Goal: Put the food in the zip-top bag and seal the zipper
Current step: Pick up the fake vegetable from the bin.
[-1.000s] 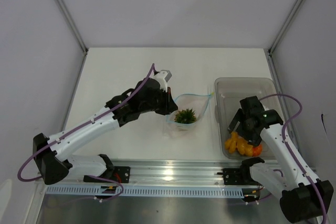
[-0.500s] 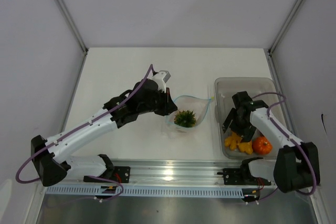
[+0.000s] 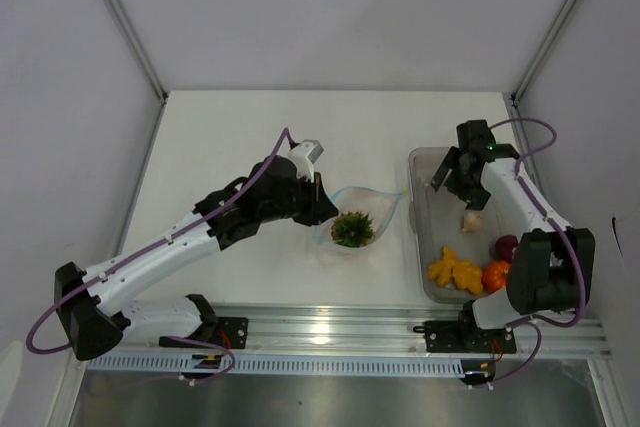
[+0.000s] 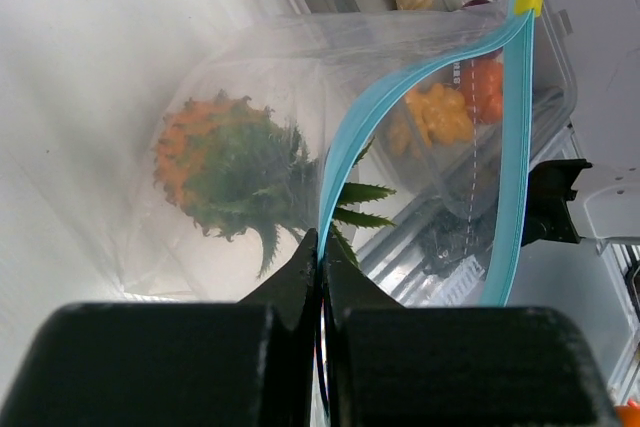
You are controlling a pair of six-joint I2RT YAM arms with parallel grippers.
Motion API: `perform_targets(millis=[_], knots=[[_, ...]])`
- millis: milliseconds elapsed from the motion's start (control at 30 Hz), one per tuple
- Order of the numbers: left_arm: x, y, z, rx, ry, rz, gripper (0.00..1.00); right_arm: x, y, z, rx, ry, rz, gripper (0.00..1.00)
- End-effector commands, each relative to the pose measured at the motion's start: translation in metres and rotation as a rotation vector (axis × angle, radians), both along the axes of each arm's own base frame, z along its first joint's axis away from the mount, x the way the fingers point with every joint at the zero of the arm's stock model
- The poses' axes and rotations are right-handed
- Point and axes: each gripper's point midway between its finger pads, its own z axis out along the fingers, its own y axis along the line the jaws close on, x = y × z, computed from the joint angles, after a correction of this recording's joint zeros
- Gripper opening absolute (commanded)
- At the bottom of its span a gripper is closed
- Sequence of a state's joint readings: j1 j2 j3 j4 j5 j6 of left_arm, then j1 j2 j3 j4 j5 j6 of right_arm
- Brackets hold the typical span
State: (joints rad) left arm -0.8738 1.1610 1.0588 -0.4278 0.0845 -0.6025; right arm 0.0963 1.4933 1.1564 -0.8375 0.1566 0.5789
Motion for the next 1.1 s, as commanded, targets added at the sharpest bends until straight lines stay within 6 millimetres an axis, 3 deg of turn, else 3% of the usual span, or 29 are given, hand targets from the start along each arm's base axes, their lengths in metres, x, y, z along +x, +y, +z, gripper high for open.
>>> perform_targets(millis=[0, 33, 67, 100, 200, 267, 533, 700, 867, 1067], knots=[[0.000, -0.005, 0.021, -0.079, -0.032, -0.013, 0.01, -0.026, -0.054, 0.016, -0.139, 0.060, -0.095, 0.86], [-0.001, -0.007, 0.022, -0.086, -0.030, -0.024, 0.00, -0.033, -0.066, 0.017, -0.120, 0.054, -0.144, 0.85], [-0.001, -0.008, 0.022, -0.087, -0.031, -0.028, 0.01, -0.036, -0.066, 0.013, -0.059, 0.053, -0.162, 0.85], [-0.001, -0.009, 0.023, -0.088, -0.031, -0.032, 0.01, -0.050, -0.076, -0.001, -0.023, 0.088, -0.208, 0.84], [-0.003, -0.011, 0.022, -0.086, -0.025, -0.051, 0.01, -0.060, -0.078, -0.020, 0.037, 0.116, -0.231, 0.85], [-0.004, -0.012, 0.021, -0.089, -0.021, -0.063, 0.01, -0.054, -0.083, -0.026, 0.037, 0.098, -0.242, 0.84], [-0.008, -0.015, 0.021, -0.098, -0.008, -0.084, 0.00, -0.008, -0.069, -0.024, 0.141, -0.009, -0.170, 0.84], [-0.005, -0.018, 0.019, -0.098, -0.004, -0.081, 0.00, -0.011, -0.069, -0.046, 0.124, 0.068, -0.178, 0.84], [-0.005, -0.020, 0.019, -0.102, 0.004, -0.087, 0.00, -0.005, -0.067, -0.061, 0.127, 0.064, -0.177, 0.74], [-0.005, -0.018, 0.019, -0.092, 0.003, -0.082, 0.01, 0.003, -0.049, -0.071, 0.132, 0.075, -0.137, 0.68]])
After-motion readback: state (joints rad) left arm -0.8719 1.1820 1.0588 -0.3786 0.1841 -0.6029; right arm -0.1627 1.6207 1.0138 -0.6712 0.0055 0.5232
